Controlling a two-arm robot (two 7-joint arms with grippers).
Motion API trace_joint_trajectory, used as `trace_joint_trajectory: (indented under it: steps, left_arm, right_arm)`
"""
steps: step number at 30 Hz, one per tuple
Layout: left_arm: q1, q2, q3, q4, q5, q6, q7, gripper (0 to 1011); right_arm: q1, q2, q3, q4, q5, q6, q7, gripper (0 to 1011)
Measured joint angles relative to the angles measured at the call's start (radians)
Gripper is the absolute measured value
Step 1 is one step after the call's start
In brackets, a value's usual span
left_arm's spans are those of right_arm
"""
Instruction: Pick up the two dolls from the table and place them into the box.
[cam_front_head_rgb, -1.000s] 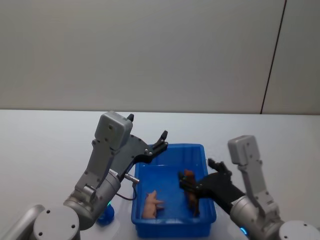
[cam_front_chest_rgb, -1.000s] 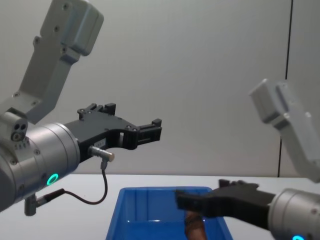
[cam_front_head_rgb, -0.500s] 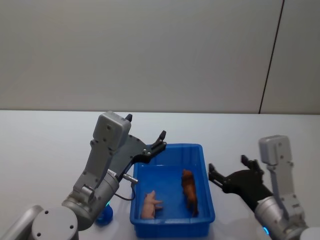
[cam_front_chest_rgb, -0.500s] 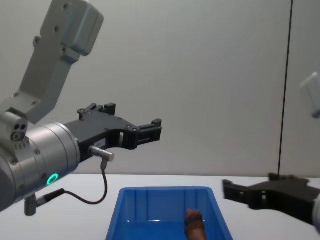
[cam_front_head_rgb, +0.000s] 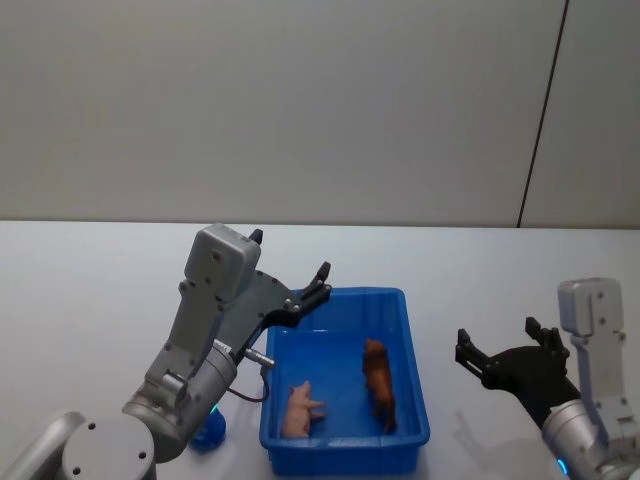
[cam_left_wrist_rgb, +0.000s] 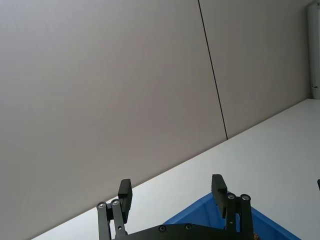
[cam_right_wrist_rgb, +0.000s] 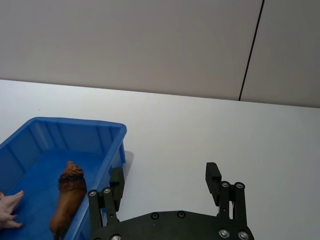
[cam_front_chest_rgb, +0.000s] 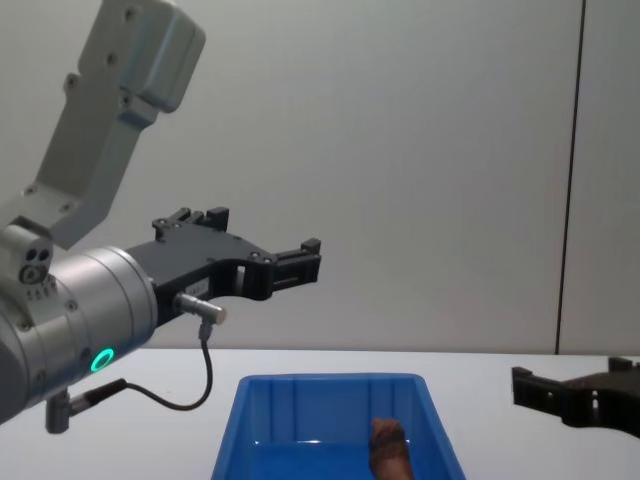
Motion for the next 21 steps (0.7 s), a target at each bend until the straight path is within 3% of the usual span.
trace_joint_trajectory:
  steps: [11, 21]
  left_arm:
    - [0.038, 0.021, -0.009, -0.041, -0.036, 0.032, 0.056, 1001]
    - [0.099, 0.052, -0.023, -0.092, -0.115, 0.085, 0.137, 1001]
  right_arm:
    - [-0.010, 0.008, 0.009, -0.007, 0.007, 0.002, -0.024, 1001]
    - [-0.014, 0.011, 0.012, -0.010, 0.009, 0.003, -0.034, 1001]
